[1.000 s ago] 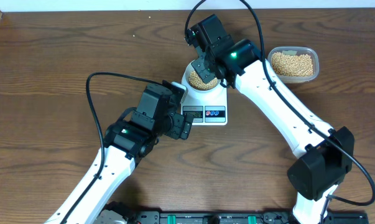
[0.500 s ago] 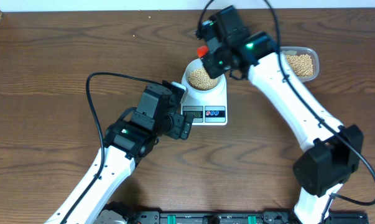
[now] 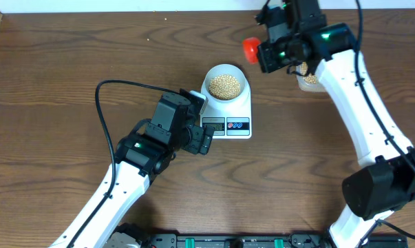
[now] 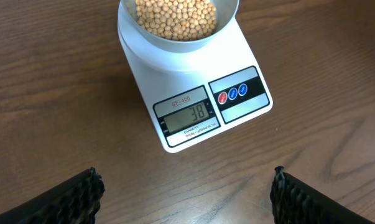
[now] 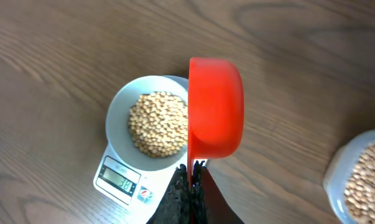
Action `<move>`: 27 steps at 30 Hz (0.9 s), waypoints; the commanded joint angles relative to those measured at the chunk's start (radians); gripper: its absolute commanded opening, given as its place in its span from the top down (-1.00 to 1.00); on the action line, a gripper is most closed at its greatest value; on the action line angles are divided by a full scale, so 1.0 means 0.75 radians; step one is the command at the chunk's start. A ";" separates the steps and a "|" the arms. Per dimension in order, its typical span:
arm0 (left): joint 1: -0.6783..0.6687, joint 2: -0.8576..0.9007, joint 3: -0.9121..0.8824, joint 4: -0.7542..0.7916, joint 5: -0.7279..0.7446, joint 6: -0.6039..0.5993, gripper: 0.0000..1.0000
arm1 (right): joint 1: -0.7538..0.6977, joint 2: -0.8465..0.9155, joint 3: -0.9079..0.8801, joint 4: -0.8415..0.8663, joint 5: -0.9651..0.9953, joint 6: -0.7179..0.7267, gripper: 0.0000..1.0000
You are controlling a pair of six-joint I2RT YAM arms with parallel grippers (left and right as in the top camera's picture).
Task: Scoop item into bowl and weigh 50g on scale
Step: 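Move the empty scoop with the right gripper back to the soybean tub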
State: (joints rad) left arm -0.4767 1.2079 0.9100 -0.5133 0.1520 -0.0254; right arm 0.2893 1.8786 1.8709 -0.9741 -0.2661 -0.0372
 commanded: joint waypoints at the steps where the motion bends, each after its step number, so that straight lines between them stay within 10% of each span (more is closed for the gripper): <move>1: 0.006 -0.009 0.001 -0.002 0.007 0.013 -0.76 | -0.056 -0.029 0.031 -0.014 -0.053 0.009 0.98; 27: 0.006 -0.009 0.001 -0.002 0.007 0.013 -0.76 | -0.296 -0.029 0.031 -0.124 0.078 0.023 0.98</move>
State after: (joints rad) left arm -0.4767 1.2079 0.9100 -0.5133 0.1520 -0.0254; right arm 0.0750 1.8786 1.8709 -1.0645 -0.2264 -0.0330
